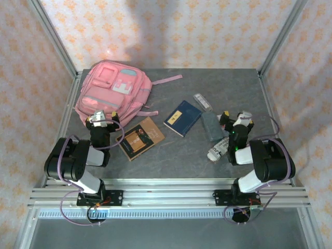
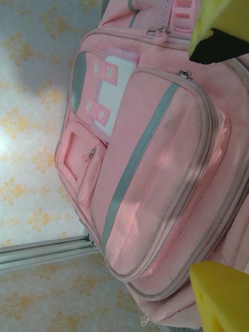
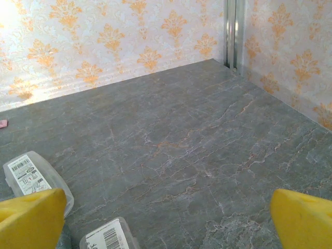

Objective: Pack the student bag

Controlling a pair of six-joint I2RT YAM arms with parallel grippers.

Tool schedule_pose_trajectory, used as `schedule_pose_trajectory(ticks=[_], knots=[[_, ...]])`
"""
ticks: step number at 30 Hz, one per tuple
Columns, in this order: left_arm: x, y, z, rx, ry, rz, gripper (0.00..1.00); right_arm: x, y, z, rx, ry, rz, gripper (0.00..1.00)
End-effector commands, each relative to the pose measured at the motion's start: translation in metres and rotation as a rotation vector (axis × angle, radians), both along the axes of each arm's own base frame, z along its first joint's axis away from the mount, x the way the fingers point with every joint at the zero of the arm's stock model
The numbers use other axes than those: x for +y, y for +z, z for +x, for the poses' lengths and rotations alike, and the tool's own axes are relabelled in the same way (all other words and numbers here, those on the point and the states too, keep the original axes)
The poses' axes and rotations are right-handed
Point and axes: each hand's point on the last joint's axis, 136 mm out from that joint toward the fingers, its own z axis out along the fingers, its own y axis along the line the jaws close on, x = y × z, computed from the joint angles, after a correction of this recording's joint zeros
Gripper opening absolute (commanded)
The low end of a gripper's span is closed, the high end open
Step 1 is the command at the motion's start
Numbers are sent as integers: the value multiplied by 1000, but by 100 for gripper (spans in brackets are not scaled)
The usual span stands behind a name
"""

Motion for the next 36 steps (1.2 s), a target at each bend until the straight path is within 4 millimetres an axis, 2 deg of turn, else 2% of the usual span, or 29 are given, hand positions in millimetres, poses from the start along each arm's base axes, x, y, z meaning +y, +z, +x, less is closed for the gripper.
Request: schedule_pose_trajectory(ticks=[1,28,31,33,36], knots=[[-1,8,3,-25,-7,-13,99,-2,9,1,-35,-18,6,100],[0,9,4,-28,-12,-17,99,-2,10,1,-37,-18,8,100],[13,19,2,-36,88,-25,99,-4,19,6,-9,-30,2,100],[20,28,8,-1,137,-32,99,3,39,16,10,1,-9,100],[26,46,7,-5,184,-69,99,15,76,25,-45,56,72,100]])
